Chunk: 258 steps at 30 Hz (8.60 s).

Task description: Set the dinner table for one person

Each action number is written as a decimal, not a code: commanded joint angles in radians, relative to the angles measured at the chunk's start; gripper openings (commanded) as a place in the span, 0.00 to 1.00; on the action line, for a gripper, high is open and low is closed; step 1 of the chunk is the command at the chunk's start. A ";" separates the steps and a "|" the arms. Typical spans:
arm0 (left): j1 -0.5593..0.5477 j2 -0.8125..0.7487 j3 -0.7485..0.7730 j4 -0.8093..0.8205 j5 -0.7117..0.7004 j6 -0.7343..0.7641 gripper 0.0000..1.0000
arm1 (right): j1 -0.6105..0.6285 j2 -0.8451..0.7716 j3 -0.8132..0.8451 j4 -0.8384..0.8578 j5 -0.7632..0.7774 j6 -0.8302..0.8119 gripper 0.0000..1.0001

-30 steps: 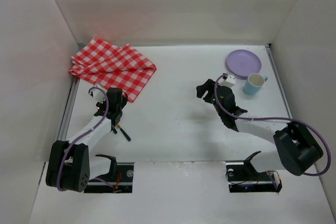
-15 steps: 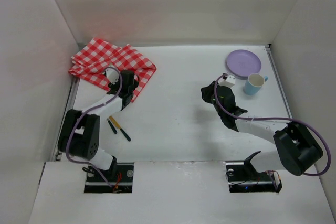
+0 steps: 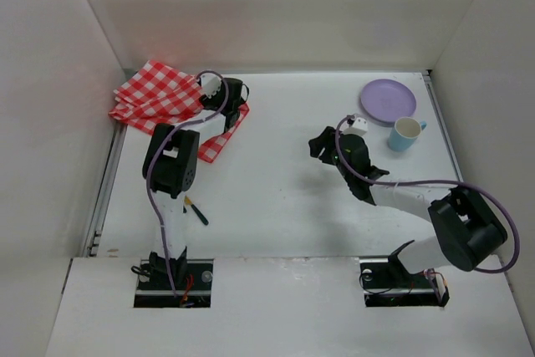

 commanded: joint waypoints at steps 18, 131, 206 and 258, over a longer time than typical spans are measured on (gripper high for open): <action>-0.054 0.164 0.105 0.027 0.386 -0.080 0.11 | 0.017 -0.013 0.032 0.019 -0.026 0.001 0.68; 0.121 -0.890 -1.071 -0.090 0.374 -0.182 0.07 | -0.104 0.514 0.541 0.050 -0.322 0.291 0.09; -0.140 -1.242 -0.920 -0.479 0.085 -0.152 0.28 | -0.172 -0.748 -0.162 -0.743 0.232 0.170 0.51; -0.369 -0.686 -0.945 0.499 0.308 0.060 0.28 | -0.722 0.153 0.366 -0.525 0.123 0.001 0.11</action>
